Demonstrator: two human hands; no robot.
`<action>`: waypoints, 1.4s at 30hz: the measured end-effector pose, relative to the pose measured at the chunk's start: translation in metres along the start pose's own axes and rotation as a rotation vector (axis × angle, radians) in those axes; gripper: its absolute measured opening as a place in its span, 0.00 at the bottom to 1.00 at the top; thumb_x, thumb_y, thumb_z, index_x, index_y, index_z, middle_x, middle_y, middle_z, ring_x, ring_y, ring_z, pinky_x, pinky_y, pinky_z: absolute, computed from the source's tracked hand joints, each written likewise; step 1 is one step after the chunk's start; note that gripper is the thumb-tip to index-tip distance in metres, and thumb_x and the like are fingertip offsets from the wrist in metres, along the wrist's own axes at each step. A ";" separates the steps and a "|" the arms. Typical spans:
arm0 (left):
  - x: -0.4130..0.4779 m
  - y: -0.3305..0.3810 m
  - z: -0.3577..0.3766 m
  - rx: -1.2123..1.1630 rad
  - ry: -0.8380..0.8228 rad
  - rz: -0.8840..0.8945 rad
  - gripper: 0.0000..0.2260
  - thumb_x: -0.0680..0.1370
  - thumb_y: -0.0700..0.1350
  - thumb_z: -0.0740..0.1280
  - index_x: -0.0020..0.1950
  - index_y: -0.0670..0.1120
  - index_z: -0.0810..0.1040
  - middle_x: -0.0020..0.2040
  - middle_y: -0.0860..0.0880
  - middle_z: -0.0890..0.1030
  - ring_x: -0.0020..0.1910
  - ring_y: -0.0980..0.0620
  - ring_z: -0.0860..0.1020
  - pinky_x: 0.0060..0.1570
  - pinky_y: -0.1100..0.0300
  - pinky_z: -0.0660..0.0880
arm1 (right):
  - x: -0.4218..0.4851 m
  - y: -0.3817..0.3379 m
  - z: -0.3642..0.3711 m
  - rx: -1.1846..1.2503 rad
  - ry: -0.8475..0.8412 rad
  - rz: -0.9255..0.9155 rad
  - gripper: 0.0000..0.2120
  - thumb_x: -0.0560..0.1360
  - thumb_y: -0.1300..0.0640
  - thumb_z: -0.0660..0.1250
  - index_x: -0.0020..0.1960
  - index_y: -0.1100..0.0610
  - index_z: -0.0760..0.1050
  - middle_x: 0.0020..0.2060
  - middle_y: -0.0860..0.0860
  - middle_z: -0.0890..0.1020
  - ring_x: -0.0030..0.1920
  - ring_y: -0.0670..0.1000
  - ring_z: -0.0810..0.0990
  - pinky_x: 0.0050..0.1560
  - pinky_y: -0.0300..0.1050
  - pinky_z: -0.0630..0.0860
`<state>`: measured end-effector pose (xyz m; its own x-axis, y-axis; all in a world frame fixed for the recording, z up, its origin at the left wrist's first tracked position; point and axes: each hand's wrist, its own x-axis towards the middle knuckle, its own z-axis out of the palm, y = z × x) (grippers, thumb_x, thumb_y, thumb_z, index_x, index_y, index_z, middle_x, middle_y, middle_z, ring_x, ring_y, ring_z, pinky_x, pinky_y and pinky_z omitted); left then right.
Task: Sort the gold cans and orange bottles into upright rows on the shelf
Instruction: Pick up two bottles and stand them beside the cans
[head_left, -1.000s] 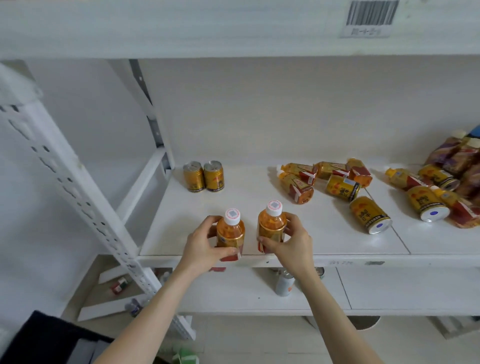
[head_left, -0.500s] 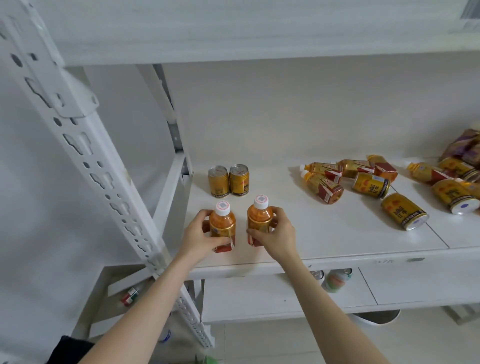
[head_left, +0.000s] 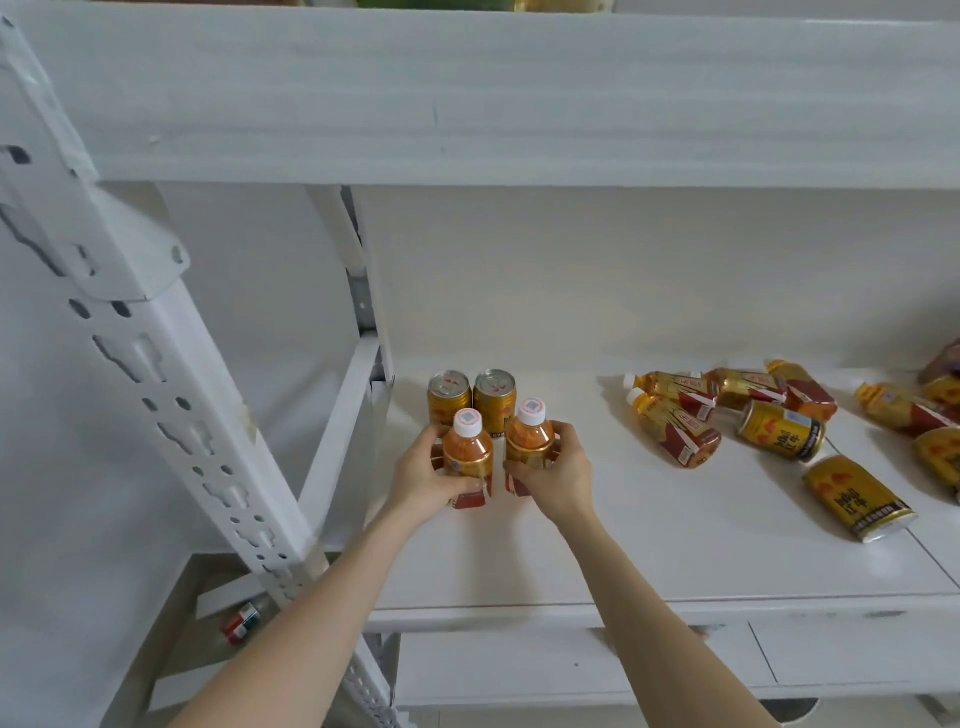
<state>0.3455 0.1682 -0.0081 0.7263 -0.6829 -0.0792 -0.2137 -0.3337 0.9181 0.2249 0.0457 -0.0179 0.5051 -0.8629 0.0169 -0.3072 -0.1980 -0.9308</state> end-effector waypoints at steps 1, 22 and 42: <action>0.006 0.004 0.007 -0.003 -0.017 0.018 0.30 0.63 0.41 0.79 0.60 0.54 0.70 0.54 0.54 0.78 0.53 0.53 0.76 0.52 0.57 0.74 | 0.006 0.001 -0.003 -0.001 0.015 -0.002 0.28 0.64 0.58 0.77 0.60 0.53 0.70 0.45 0.47 0.79 0.46 0.51 0.78 0.45 0.44 0.73; 0.087 0.027 0.115 0.142 0.145 0.117 0.17 0.65 0.43 0.77 0.52 0.46 0.79 0.46 0.51 0.84 0.45 0.51 0.81 0.46 0.55 0.78 | 0.116 0.046 -0.058 0.077 0.015 0.009 0.22 0.66 0.60 0.75 0.57 0.51 0.71 0.47 0.44 0.79 0.48 0.46 0.79 0.48 0.43 0.74; 0.108 0.020 0.123 0.225 0.214 0.143 0.16 0.75 0.41 0.68 0.62 0.48 0.75 0.50 0.46 0.84 0.50 0.46 0.81 0.49 0.53 0.78 | 0.142 0.060 -0.051 0.012 -0.074 -0.012 0.30 0.68 0.57 0.74 0.68 0.50 0.67 0.54 0.48 0.81 0.54 0.48 0.79 0.57 0.48 0.77</action>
<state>0.3393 0.0073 -0.0457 0.7941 -0.5893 0.1488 -0.4445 -0.3961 0.8034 0.2376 -0.1126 -0.0523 0.5670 -0.8237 0.0019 -0.2913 -0.2027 -0.9349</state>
